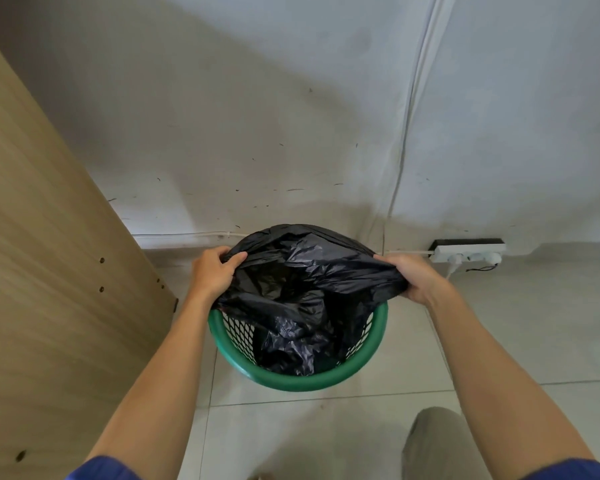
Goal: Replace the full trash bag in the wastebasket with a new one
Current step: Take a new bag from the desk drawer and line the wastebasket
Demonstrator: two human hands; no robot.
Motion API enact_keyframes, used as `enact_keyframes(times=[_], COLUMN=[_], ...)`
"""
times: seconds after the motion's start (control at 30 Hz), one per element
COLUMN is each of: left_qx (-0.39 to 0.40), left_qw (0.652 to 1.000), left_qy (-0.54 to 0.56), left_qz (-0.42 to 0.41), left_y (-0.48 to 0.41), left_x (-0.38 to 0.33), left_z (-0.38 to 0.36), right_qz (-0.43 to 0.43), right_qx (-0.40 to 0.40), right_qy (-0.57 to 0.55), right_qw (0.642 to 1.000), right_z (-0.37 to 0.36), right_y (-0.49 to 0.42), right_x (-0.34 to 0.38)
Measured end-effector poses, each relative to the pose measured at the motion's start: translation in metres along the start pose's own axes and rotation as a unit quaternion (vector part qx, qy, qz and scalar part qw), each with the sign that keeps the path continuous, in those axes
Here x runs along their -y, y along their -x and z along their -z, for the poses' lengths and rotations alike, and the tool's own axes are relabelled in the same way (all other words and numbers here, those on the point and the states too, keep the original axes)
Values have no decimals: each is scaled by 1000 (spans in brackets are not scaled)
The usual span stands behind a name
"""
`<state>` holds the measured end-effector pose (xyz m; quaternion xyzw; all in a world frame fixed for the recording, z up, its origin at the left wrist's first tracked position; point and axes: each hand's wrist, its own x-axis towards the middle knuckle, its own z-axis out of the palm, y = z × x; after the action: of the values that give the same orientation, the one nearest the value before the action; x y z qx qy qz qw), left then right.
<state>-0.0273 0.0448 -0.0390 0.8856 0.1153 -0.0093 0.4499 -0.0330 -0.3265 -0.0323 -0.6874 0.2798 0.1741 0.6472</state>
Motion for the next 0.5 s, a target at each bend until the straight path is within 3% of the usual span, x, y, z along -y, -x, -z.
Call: enact_keyframes(times=[0.13, 0.3, 0.5], left_qx=[-9, 4, -35], left_qw=[1000, 1000, 999], left_qy=[-8, 7, 17], left_qz=[-4, -5, 11], left_y=[0, 1, 6], left_x=[-3, 4, 3], left_z=[-2, 3, 3], right_qz=[-46, 98, 57], right_qx=[-15, -110, -84], right_qy=[-9, 61, 49], right_qw=[999, 987, 994], right_z=[-8, -14, -36], right_y=[-4, -16, -15], right_x=[-12, 15, 6])
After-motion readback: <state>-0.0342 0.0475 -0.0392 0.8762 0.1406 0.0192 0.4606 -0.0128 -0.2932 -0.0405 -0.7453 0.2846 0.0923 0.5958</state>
